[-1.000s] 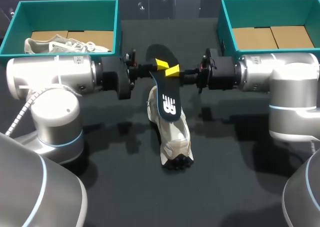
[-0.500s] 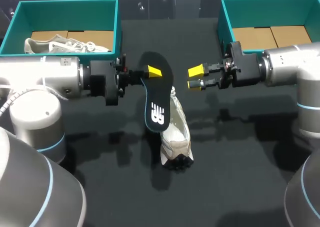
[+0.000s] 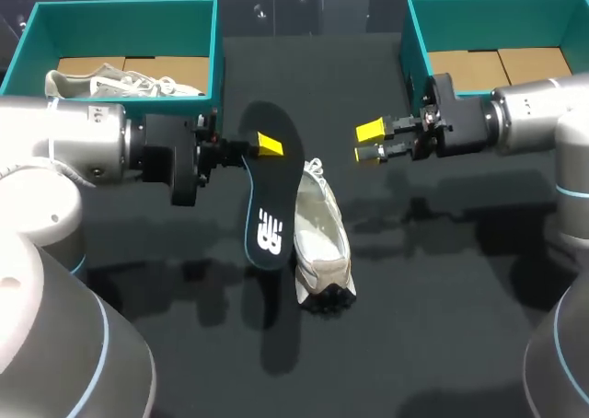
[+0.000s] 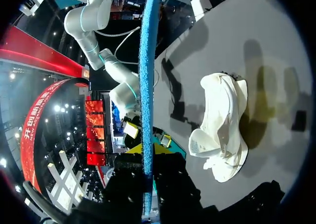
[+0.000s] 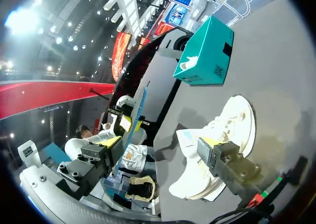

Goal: Take the shoe out of the shoebox, open the shoe tongue, remove and reinsert the insole, then place the shoe into the shoebox

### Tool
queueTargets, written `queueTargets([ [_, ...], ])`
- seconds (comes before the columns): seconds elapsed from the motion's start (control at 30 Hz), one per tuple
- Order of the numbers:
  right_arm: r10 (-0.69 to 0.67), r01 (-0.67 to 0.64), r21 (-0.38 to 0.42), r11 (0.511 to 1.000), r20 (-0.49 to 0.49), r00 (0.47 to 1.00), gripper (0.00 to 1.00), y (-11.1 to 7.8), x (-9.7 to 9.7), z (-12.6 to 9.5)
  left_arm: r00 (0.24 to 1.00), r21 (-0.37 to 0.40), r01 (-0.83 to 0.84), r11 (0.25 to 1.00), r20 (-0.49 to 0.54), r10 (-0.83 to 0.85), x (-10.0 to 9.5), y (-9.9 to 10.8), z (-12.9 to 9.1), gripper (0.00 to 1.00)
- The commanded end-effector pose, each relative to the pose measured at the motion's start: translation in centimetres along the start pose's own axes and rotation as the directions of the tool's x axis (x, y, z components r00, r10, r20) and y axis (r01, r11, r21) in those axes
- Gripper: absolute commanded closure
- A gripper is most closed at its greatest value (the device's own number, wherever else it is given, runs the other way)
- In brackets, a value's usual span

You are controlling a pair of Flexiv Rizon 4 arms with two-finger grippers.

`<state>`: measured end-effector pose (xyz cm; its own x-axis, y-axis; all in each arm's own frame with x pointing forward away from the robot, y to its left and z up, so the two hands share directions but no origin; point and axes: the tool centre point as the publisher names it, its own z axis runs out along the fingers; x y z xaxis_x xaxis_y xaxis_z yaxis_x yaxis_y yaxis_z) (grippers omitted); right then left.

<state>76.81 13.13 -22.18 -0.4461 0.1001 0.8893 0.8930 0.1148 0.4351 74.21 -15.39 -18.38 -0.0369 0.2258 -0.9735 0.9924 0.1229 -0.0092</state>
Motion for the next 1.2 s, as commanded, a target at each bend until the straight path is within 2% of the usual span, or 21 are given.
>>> queueTargets([
  [0.03,-0.158,0.155,0.038,0.987,0.086,0.984,0.0,-1.5,0.8,-1.6,0.998,-0.002,0.064,0.998,0.006,-0.064,-0.4,-1.2,-0.6,1.0],
  [0.13,-0.278,0.272,0.075,0.959,0.093,0.956,0.0,-2.5,0.1,-2.2,0.982,0.06,0.19,0.98,0.011,-0.191,-0.3,-2.4,-0.9,1.0],
  [0.2,-0.287,0.27,0.141,0.953,0.12,0.95,0.0,-3.4,-1.2,-2.7,0.949,0.166,0.307,0.937,0.017,-0.314,-0.5,-3.1,-1.5,1.0],
  [0.6,-0.287,0.27,0.141,0.953,0.12,0.95,0.0,-3.4,-1.2,-2.7,0.949,0.166,0.307,0.937,0.017,-0.314,-0.5,-3.1,-1.5,1.0],
  [0.63,-0.323,0.301,0.168,0.939,0.121,0.939,0.0,-3.9,-1.0,-2.8,0.939,0.183,0.334,0.925,0.016,-0.342,-0.6,-4.0,-1.3,1.0],
  [0.7,-0.396,0.34,0.293,0.893,0.157,0.905,0.0,-5.0,-0.6,-2.9,0.908,0.214,0.405,0.889,0.017,-0.418,-0.9,-5.4,-1.3,1.0],
  [0.83,-0.476,0.401,0.366,0.84,0.141,0.868,0.0,-7.0,-0.7,-3.5,0.85,0.241,0.51,0.826,0.005,-0.527,-1.2,-7.6,-1.3,1.0],
  [0.9,-0.517,0.429,0.411,0.804,0.13,0.846,0.0,-7.9,-1.0,-3.3,0.799,0.283,0.58,0.764,-0.013,-0.602,-1.1,-8.3,-1.0,1.0],
  [0.93,-0.559,0.458,0.445,0.77,0.124,0.82,0.0,-8.4,-1.4,-3.2,0.755,0.314,0.629,0.712,-0.029,-0.655,-1.0,-8.8,-0.9,1.0],
  [1.0,-0.583,0.434,0.566,0.701,0.105,0.805,0.0,-9.5,-2.3,-2.7,0.741,0.322,0.644,0.695,-0.035,-0.67,-1.0,-9.0,-0.8,1.0],
  [1.2,-0.583,0.434,0.566,0.701,0.105,0.805,0.0,-9.5,-2.3,-2.7,0.741,0.322,0.644,0.695,-0.035,-0.67,-1.0,-9.0,-0.8,1.0],
])
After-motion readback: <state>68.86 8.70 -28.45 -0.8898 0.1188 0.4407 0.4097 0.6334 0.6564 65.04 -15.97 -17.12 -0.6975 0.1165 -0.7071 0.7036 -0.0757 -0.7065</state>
